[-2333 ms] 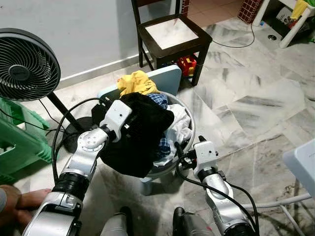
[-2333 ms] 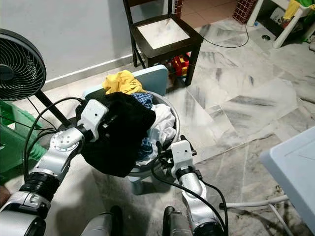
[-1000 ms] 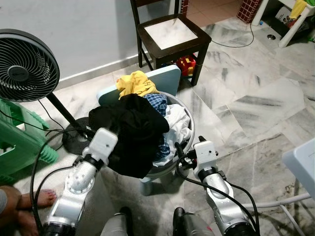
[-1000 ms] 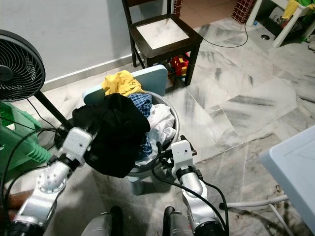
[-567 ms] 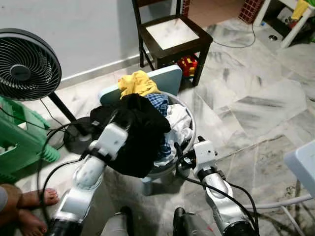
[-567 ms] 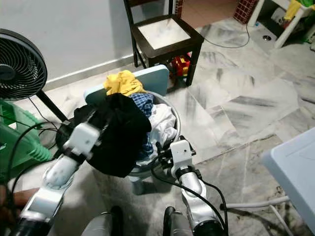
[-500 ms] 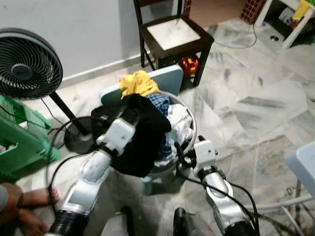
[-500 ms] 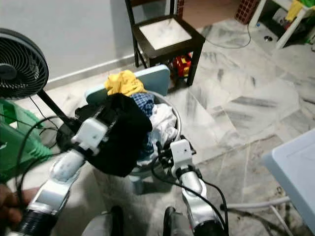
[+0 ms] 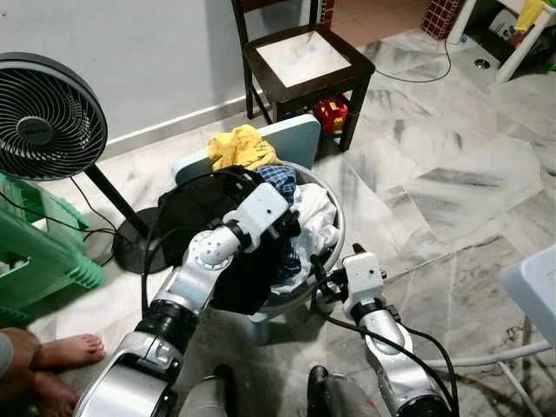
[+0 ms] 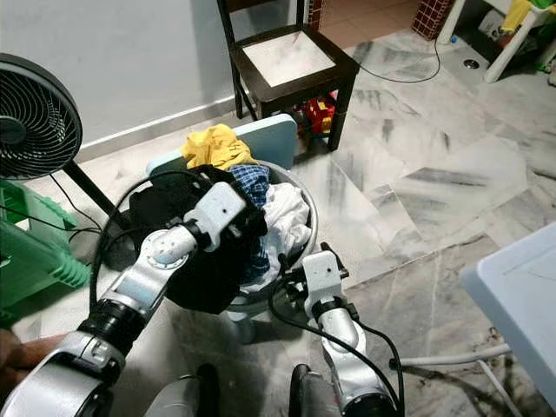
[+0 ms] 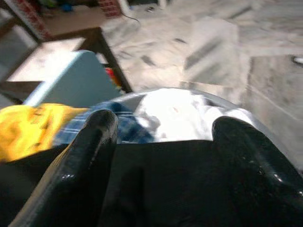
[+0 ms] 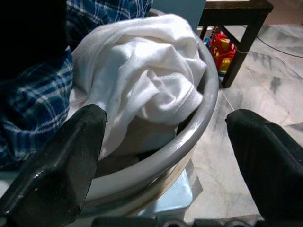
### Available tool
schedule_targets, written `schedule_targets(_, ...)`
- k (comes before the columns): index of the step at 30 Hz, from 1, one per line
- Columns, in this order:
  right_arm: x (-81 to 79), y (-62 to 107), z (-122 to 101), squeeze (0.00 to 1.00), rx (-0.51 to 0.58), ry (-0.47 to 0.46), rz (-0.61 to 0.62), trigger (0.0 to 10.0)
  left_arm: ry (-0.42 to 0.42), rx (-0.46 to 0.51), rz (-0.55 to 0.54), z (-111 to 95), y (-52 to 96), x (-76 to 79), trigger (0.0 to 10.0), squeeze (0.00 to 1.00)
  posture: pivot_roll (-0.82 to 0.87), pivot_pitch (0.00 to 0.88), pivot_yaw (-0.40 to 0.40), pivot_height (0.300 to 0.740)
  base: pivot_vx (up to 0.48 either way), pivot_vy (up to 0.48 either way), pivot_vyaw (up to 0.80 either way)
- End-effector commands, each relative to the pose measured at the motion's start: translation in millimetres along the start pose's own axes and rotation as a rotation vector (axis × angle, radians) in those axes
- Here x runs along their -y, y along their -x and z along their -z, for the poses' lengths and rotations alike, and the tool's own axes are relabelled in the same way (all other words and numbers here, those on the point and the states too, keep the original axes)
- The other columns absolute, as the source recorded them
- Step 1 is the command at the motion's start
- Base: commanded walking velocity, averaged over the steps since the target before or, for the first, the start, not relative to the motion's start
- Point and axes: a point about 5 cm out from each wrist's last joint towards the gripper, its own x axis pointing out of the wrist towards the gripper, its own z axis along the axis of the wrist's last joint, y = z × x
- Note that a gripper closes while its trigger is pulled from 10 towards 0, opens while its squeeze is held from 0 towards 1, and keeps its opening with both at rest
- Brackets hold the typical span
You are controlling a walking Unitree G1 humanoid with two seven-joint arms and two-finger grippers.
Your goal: Hang hanger
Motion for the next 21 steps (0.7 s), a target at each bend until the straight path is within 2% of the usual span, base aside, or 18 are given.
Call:
schedule_targets(1,-0.6,4.1,3,0.0,-0.003,0.005,0.0,10.0,-0.016,-0.038,0.052,4,-2.1,6.4,10.0,1.0,-0.05,0.247,0.039,0.74,0.0,0.0,0.0)
schedule_targets(6,0.4,4.8,4,0.0,-0.009,0.006,0.007,10.0,-0.064,-0.043,0.12,-1,-6.2,10.9,10.0,1.0,-0.04,0.251,0.042,0.74,0.0,0.0,0.0)
schedule_targets(7,-0.7,4.5,4,0.0,-0.01,0.005,0.007,10.0,-0.078,-0.021,0.123,-6,-5.7,10.4,10.0,0.93,-0.03,0.254,0.044,0.74,0.0,0.0,0.0)
schedule_targets(9,-1.9,4.1,5,0.0,-0.012,0.003,0.005,10.0,-0.089,-0.001,0.116,-10,-5.4,8.9,10.0,0.47,-0.03,0.256,0.042,0.74,0.0,0.0,0.0)
schedule_targets(10,-3.1,3.9,5,0.0,-0.014,0.001,0.003,10.0,-0.102,0.015,0.104,-14,-5.5,7.1,10.0,0.0,-0.03,0.256,0.042,0.74,0.0,0.0,0.0)
schedule_targets(12,-5.7,3.3,5,0.0,-0.014,-0.001,-0.003,10.0,-0.11,0.062,0.067,-23,-6.1,2.3,10.0,0.0,-0.02,0.259,0.042,0.74,0.0,0.0,0.0)
schedule_targets(15,-7.2,3.0,5,0.0,-0.013,-0.003,-0.006,10.0,-0.113,0.08,0.055,-28,-6.0,0.9,10.0,0.0,-0.01,0.259,0.043,0.74,0.0,0.0,0.0)
schedule_targets(18,-7.6,2.4,5,0.0,-0.014,0.001,-0.01,10.0,-0.13,0.069,0.096,-30,-4.4,8.3,10.0,0.0,-0.01,0.26,0.044,0.74,0.0,0.0,0.0)
schedule_targets(21,-7.0,2.1,5,0.0,-0.015,0.002,-0.008,10.0,-0.142,0.037,0.16,-25,0.3,22.4,10.0,0.0,-0.01,0.26,0.051,0.74,0.0,0.0,0.0)
